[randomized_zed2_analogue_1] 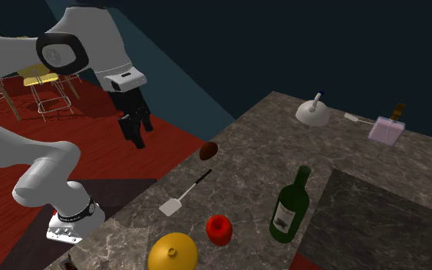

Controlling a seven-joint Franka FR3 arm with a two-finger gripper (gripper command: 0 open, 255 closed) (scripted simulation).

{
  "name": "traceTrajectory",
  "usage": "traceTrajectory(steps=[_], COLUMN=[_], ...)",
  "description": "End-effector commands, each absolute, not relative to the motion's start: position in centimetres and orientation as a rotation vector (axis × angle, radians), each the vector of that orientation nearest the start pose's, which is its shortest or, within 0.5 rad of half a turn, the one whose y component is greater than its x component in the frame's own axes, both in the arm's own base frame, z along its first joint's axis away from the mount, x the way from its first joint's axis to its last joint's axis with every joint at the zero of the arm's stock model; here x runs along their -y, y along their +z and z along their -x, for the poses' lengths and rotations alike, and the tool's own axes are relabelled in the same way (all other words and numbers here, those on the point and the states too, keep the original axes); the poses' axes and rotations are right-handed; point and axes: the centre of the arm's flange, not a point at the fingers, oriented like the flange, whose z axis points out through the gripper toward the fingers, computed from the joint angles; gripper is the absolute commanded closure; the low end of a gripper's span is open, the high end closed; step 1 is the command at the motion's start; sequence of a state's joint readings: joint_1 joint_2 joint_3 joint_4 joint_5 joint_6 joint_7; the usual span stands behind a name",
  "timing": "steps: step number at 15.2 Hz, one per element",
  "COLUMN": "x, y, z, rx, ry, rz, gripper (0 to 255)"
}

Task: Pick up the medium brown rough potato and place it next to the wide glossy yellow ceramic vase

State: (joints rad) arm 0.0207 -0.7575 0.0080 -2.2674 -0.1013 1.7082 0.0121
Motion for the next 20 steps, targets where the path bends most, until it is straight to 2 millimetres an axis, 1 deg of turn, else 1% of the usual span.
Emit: traceTrajectory(steps=[1,6,11,16,20], x=[-0.1,-4.4,-9.1,-13.9,-17.9], y=[63.8,60.4,56.7,52.8,49.4], z=[-32.9,-37.0,-40.4,-43.3,-45.1], rx=[0.03,0.238,0.448,0.662,0.834], ry=[-0.324,-0.305,-0.284,-0.261,-0.242], rz=[3.228,3.255,3.269,3.268,3.256], gripper=[0,0,0,0,0])
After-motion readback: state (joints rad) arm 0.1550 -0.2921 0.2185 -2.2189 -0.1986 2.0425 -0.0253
